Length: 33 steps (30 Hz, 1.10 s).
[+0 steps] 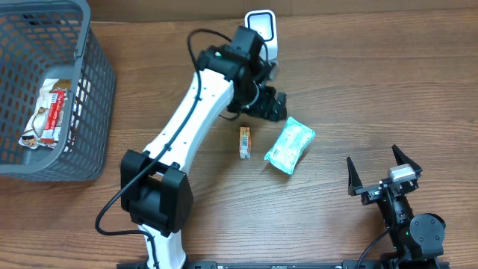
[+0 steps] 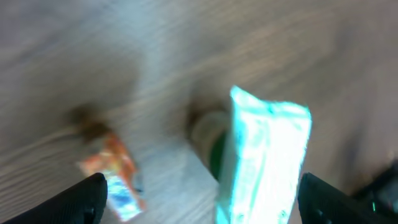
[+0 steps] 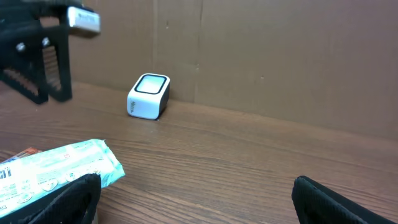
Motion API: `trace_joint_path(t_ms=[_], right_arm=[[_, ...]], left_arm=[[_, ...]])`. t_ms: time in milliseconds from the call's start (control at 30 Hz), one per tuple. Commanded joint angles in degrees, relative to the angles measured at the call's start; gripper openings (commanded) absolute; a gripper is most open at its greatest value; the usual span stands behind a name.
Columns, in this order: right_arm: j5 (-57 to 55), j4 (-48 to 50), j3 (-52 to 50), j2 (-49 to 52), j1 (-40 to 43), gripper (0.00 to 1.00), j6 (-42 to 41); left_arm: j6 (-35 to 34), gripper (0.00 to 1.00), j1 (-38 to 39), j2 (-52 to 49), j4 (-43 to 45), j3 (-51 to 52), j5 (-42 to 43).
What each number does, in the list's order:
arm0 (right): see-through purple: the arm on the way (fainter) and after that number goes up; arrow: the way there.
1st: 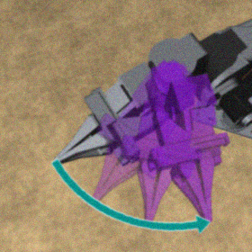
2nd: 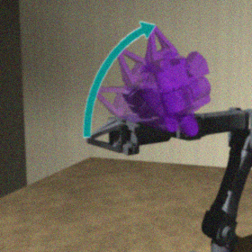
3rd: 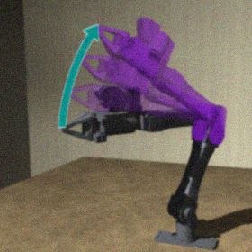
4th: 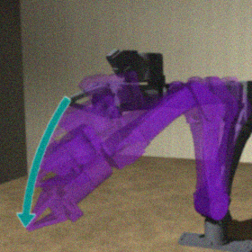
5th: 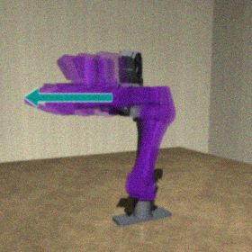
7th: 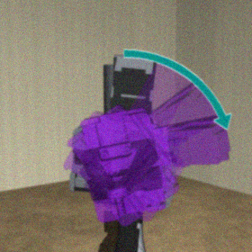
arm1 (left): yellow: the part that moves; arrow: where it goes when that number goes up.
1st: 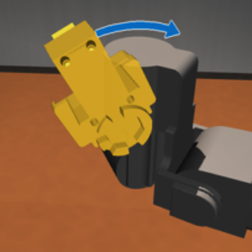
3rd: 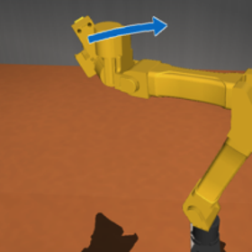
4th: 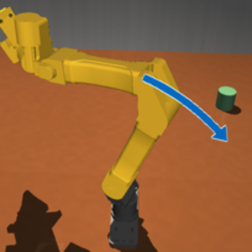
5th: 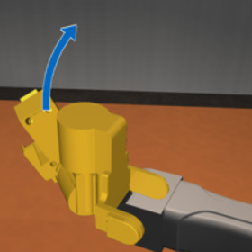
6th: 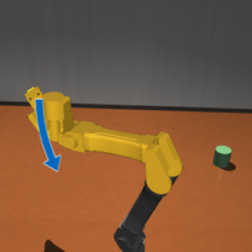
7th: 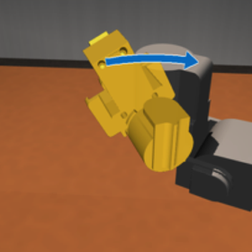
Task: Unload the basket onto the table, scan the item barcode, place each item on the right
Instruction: 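Move the left gripper to the teal snack pack and grasp it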
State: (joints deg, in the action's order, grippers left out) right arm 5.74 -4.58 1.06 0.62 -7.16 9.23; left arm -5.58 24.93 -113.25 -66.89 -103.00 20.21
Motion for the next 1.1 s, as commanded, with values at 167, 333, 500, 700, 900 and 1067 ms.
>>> trace_joint_path(t_ms=[167, 333, 500, 700, 900, 1067], right_arm=[[-0.07, 0.20, -0.59, -0.39, 0.15, 1.00, 0.24], [-0.07, 0.20, -0.59, -0.39, 0.15, 1.00, 0.22], [-0.07, 0.20, -0.59, -0.39, 0.15, 1.00, 0.24], [-0.07, 0.20, -0.59, -0.39, 0.15, 1.00, 0.22], [-0.07, 0.17, -0.59, -0.39, 0.15, 1.00, 0.22], [-0.07, 0.20, -0.59, -0.39, 0.15, 1.00, 0.24]], left_arm=[[4.28, 0.86, 3.10, 0.11, 3.67, 8.20, 4.90], [2.12, 0.85, 4.92, 0.11, 6.62, 12.11, 4.87], [-0.02, 0.84, 6.91, 0.11, 11.08, 16.26, 4.90], [-4.13, 0.81, 8.94, 0.11, 13.18, 17.75, 4.90], [-9.38, 0.75, 10.21, 0.11, 14.19, 17.77, 3.30], [-11.89, 0.71, 10.25, 0.11, 14.47, 17.77, -0.20]])
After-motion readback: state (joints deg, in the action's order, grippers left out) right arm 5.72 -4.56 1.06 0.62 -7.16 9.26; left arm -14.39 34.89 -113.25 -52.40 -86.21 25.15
